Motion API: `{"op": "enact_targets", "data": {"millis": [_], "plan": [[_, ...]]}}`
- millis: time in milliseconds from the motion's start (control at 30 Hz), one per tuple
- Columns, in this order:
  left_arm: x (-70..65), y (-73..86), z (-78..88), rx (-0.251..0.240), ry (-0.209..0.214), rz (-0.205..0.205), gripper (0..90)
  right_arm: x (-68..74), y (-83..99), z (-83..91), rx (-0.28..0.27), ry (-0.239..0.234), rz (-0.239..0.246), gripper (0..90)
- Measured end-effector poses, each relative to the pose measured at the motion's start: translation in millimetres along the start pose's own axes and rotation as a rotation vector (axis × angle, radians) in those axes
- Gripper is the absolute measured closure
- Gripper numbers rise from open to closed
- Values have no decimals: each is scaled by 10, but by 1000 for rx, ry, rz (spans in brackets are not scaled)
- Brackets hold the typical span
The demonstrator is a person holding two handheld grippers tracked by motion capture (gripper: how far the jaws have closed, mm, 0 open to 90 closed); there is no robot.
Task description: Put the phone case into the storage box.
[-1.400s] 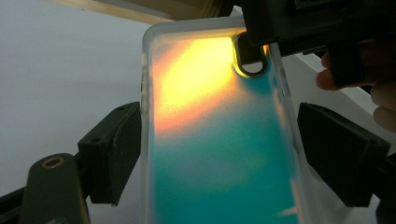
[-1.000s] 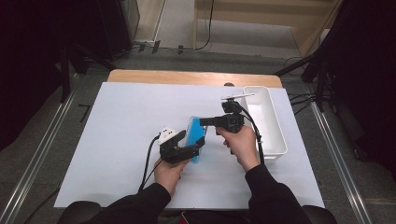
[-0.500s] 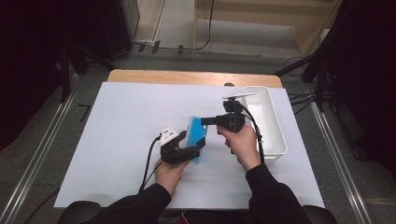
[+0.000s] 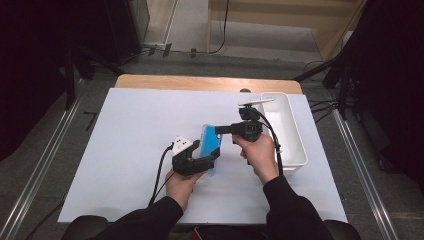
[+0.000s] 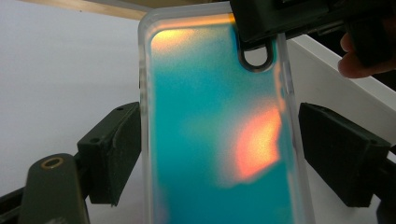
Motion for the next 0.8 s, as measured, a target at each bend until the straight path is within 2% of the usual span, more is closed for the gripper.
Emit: {"op": "enact_targets", "data": {"millis": [267, 367, 600, 633, 800], "plan": [[-7, -32, 1, 13, -2, -24, 152, 55, -17, 31, -9, -1, 16, 776], [-8, -43, -11, 14, 17, -8, 147, 76, -21, 49, -7, 0, 15, 776], [-7, -41, -10, 38, 21, -2, 117, 59, -34, 64, -14, 1, 26, 776], [-16, -43, -10, 42, 42, 9, 117, 61, -38, 70, -18, 2, 24, 776], [-14, -51, -6, 55, 36, 21, 117, 47, -60, 101, -32, 10, 33, 776]]}}
Point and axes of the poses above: each handheld gripper's, and its own axes: z roughly backward along the jaws, y roughly out of its underside, x roughly to its left, the point moved 7 cm from there along -z, roughly forward along the jaws, and after that the axes turned 10 degrees about -x, right-handed, at the moved point
